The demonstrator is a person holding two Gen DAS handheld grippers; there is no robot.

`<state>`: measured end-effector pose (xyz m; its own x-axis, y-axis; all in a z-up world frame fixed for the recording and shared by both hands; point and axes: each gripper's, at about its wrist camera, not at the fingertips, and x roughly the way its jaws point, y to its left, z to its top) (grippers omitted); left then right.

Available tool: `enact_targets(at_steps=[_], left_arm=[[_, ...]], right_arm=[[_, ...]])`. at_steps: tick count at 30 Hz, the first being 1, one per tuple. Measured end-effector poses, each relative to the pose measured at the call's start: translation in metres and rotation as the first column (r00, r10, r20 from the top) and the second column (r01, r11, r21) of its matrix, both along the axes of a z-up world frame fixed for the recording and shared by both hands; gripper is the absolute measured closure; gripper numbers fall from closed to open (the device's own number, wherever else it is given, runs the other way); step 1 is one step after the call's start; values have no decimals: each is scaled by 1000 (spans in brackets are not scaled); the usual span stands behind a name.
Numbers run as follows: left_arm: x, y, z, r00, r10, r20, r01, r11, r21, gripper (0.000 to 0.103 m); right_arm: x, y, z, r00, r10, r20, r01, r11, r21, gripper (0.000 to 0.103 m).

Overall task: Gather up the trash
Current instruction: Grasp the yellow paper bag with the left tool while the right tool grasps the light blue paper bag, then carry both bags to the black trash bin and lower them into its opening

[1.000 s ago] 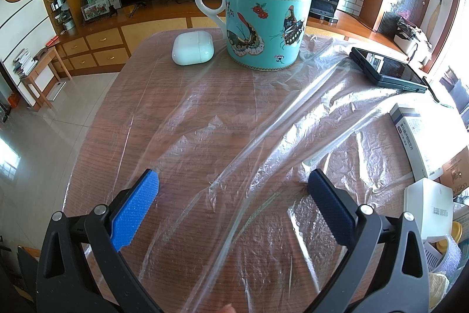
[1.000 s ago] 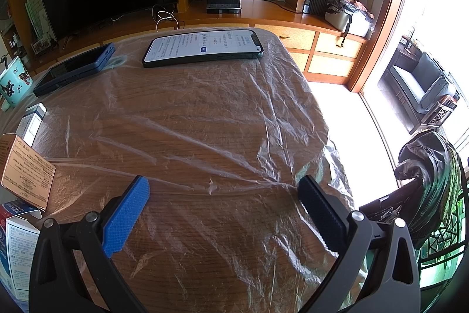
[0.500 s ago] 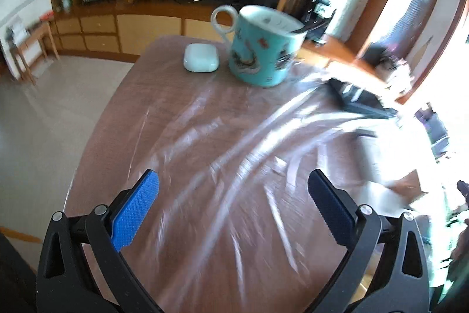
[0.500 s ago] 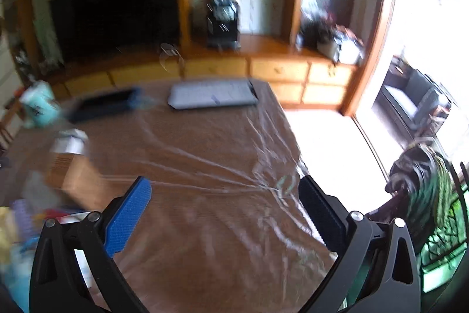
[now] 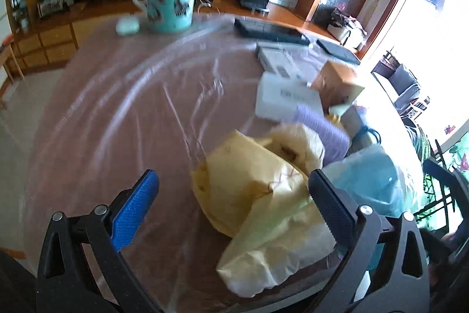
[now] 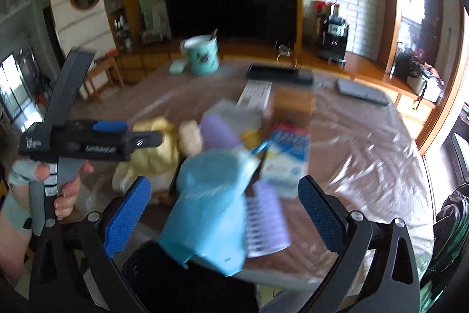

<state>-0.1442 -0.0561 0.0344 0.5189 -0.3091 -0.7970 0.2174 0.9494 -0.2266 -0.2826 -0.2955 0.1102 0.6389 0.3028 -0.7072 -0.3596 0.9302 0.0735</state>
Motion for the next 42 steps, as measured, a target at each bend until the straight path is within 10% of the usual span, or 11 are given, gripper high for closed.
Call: enact_targets(at_steps=[9, 17, 26, 33, 42], left_arm=[[10, 1, -20, 999, -6, -49, 5, 999, -36, 2], [-1, -3, -23, 997, -51, -56, 49, 998, -27, 2], [-2, 0, -15, 997, -69, -32, 66, 993, -95, 48], [-13, 12, 2, 998, -63, 14, 64, 989, -136, 52], [-34, 14, 24, 995, -68, 80, 79, 985, -152, 52]], right_arm=[[5, 29, -27, 998, 7, 56, 7, 971, -239, 18], [3, 33, -37, 998, 37, 49, -24, 970, -241, 42], [17, 13, -30, 999, 38, 25, -35, 995, -97, 59], [23, -13, -19, 998, 66, -20, -62, 985, 160, 60], [18, -32, -2, 999, 51, 2, -50, 975, 219, 61]])
